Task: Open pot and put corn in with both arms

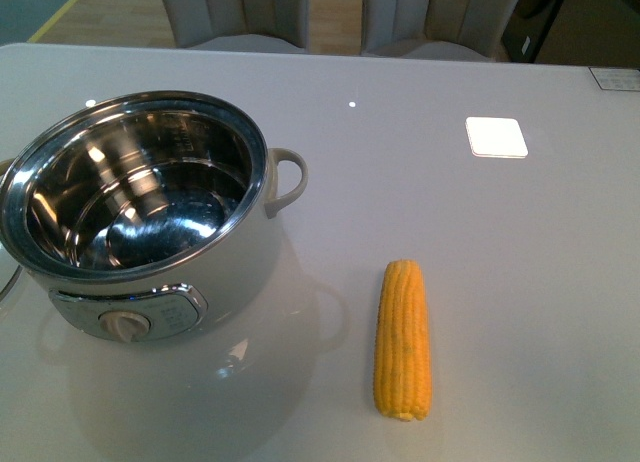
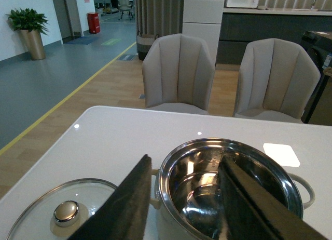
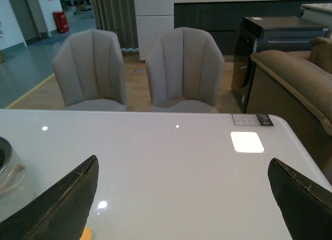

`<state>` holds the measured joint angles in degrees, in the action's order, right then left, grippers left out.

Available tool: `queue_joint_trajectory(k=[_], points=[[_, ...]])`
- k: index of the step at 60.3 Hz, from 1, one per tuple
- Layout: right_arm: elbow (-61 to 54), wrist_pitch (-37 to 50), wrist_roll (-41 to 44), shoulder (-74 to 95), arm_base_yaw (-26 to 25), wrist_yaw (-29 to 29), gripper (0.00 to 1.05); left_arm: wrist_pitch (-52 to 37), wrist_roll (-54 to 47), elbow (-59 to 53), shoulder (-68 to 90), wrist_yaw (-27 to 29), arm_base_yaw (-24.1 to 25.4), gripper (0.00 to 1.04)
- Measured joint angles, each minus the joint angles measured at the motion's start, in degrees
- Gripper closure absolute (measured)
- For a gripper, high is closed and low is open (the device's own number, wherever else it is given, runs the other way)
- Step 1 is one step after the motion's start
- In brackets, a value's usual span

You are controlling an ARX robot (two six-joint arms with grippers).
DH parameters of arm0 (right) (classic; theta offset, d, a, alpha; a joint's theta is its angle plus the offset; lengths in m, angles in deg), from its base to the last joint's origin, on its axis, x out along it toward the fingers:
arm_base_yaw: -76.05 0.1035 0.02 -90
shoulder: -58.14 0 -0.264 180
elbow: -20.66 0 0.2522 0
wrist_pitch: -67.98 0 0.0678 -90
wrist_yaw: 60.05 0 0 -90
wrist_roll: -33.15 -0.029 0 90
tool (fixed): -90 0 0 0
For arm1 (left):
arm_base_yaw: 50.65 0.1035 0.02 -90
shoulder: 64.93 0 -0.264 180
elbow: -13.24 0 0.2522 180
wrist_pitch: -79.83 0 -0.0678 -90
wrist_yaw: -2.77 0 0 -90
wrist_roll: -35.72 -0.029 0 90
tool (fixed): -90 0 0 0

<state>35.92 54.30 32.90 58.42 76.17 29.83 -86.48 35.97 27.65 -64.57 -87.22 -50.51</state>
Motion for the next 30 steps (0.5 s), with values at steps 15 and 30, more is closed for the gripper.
queue_joint_trajectory(k=[15, 30], points=[[0.0, 0.0, 0.0, 0.0, 0.0, 0.0, 0.09, 0.0, 0.0, 0.0, 0.0, 0.0, 0.0, 0.06], [12.2, -30.8, -24.4, 25.5, 5.7, -12.2, 0.09, 0.0, 0.0, 0.0, -0.1, 0.0, 0.0, 0.07]])
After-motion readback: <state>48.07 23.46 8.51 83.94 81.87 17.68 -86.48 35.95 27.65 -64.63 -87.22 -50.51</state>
